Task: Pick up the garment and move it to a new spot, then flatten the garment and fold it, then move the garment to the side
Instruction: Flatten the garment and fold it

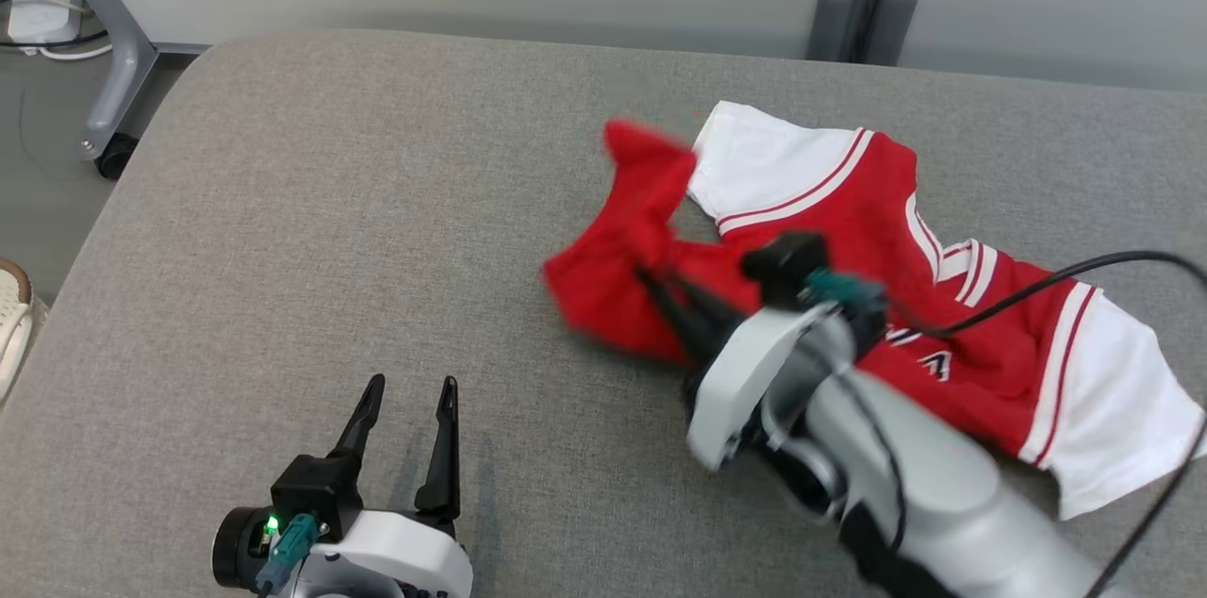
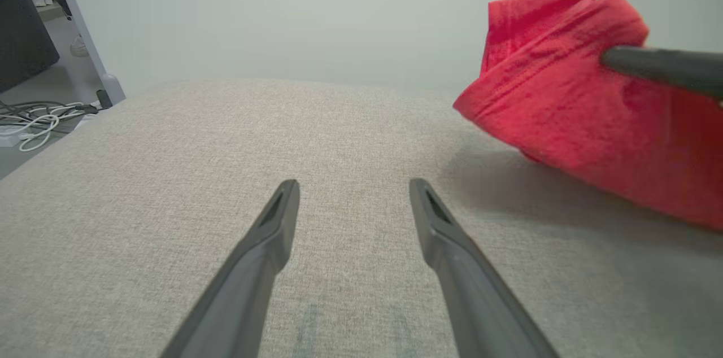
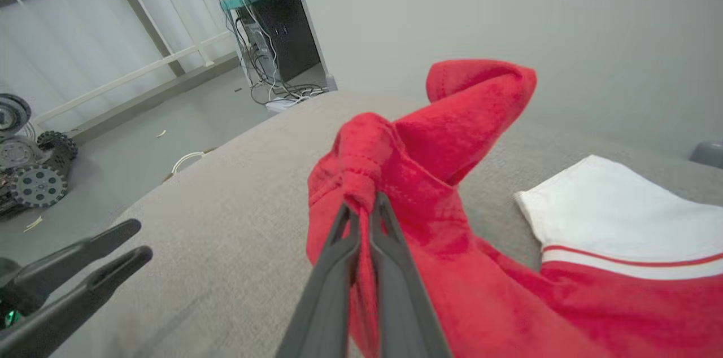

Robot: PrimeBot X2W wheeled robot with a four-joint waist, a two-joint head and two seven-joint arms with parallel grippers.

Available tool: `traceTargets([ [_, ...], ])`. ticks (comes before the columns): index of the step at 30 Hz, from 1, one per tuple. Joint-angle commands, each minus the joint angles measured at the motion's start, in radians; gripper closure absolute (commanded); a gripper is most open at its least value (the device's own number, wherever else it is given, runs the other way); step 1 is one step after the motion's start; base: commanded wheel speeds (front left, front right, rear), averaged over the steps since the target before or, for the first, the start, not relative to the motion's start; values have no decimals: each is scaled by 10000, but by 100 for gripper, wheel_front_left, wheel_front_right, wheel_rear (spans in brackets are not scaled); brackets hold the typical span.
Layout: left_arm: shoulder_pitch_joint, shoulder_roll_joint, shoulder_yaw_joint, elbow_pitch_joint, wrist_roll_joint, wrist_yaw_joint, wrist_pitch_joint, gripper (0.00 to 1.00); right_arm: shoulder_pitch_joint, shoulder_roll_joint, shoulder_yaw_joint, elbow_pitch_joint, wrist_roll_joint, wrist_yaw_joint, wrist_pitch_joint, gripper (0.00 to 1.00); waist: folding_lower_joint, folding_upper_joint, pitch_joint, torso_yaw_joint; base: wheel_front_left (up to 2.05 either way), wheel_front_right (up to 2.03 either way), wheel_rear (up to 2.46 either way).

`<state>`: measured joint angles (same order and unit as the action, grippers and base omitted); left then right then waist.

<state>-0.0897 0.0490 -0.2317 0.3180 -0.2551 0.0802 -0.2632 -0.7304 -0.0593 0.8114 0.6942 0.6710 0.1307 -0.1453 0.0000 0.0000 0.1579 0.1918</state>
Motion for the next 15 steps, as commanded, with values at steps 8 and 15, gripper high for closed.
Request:
traceTargets([
  [8,1,34,93,59,31,-11,-20,0,613,-407,2916,-1036,1461,-1,236,0,0,0,-70,-68,0,0,0],
  [15,140,37,315,7,83,85,-20,0,439,-1026,1935,-42,1688,-1,-1081,0,0,0,-302,-425,0,0,0],
])
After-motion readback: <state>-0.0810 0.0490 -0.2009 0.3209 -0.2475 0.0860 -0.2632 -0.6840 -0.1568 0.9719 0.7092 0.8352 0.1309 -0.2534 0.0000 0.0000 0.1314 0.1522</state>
